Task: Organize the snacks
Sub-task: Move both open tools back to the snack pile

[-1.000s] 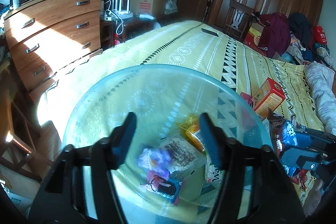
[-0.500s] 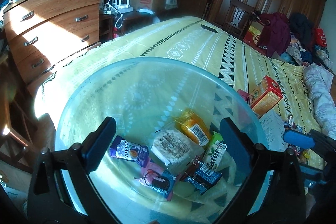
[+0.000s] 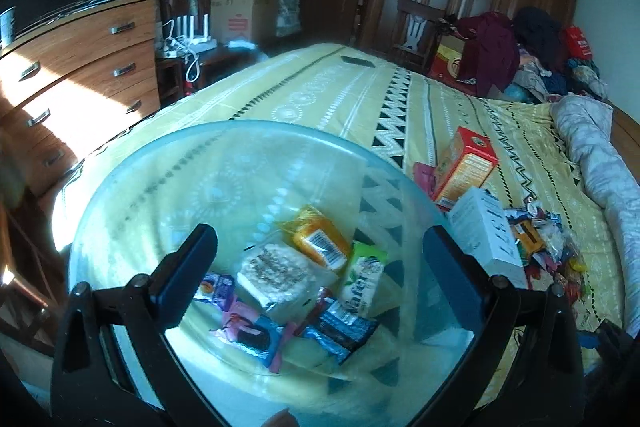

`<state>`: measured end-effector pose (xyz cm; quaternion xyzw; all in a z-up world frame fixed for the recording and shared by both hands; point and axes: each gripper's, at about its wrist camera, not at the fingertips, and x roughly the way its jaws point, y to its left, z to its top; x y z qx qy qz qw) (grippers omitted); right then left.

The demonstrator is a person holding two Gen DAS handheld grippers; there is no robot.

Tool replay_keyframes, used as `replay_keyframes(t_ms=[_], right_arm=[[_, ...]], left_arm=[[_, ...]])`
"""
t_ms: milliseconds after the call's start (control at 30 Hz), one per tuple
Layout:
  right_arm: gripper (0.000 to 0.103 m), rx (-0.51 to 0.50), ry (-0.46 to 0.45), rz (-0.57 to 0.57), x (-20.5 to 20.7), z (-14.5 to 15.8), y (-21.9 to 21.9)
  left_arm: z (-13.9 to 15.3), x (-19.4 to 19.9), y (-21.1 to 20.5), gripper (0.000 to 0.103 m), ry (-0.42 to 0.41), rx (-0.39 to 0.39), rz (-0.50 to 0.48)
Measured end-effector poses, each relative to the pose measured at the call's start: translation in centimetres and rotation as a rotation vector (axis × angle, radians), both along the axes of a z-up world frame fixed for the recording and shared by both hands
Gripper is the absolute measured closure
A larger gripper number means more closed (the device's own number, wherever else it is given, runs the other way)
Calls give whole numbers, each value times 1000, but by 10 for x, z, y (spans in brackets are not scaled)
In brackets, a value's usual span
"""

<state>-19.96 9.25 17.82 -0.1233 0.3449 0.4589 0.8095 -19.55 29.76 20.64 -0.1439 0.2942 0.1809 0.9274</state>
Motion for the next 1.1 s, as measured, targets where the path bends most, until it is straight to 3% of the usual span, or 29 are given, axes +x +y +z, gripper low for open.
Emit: replay_keyframes(t_ms=[167,267,533,700,800,867,933,1000,1100], right_arm=[[16,-57,113,-177,11,-43,-80],[16,-59,146,-251,16,-54,-119],[16,-41,167,-372,17,-73,-191],[16,-35,163,-405,15,-89,-222],[16,-10,194,-426,15,-103,-244],[16,8,213,-445,16,-110,-258],[16,33,220,-465,19,-113,-270],[16,46,217,-489,24,-115,-281],[16,53,226,-495,30,-122,-290]], left_arm=[[21,16,-52,0,-74,47,-116],[28,31,-87,0,-94,49,-207],[27,83,-209,0,-18,157,-466],[13,118,-271,0,53,160,-589],[-1,145,-296,0,111,134,-634],[-12,167,-307,0,149,79,-649],[-28,201,-313,0,181,-24,-651],[-47,239,-311,0,233,-105,-609],[-71,291,-306,1,286,-142,-536]])
